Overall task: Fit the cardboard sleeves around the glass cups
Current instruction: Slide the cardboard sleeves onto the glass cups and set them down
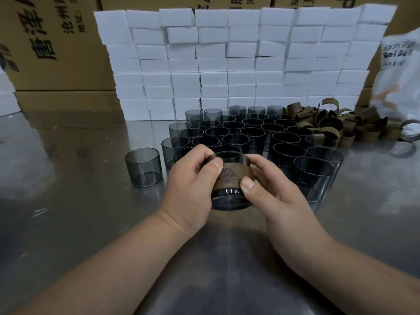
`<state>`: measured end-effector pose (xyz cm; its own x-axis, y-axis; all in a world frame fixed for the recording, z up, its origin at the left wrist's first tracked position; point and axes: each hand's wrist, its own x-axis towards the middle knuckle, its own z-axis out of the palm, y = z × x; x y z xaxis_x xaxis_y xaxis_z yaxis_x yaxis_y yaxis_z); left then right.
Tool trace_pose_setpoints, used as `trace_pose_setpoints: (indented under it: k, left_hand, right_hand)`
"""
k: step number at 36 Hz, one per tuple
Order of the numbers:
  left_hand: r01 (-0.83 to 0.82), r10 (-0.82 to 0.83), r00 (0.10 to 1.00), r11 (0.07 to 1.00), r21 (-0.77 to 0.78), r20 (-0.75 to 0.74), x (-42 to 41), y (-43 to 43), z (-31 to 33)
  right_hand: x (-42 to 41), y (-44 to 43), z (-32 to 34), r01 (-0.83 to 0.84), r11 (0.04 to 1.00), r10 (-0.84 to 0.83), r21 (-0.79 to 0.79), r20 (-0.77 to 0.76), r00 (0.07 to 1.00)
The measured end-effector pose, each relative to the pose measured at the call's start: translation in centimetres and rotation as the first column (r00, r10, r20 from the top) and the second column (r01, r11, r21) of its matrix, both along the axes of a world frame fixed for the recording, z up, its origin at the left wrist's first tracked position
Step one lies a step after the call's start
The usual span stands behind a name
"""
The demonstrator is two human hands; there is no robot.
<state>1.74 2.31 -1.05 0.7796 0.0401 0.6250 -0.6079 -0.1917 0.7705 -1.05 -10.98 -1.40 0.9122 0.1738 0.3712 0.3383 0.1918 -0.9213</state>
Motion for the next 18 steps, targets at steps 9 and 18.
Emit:
trace_pose_setpoints:
  k: [9,18]
  left_hand:
    - [0.005,-0.006,1.0,1.0,0.018,0.027,0.06,-0.12,-0.17]
    - [0.212,-0.206,0.976,0.973,0.092,-0.071,-0.45,-0.51,-0.57]
  right_hand:
    - [0.19,0.09,-0.15,0.029,1.0,-0.029,0.002,0.019,0.999]
    - [0.79,-0.13,-0.39,0.161,0.974,-0.148,-0.161,0.088,0.985]
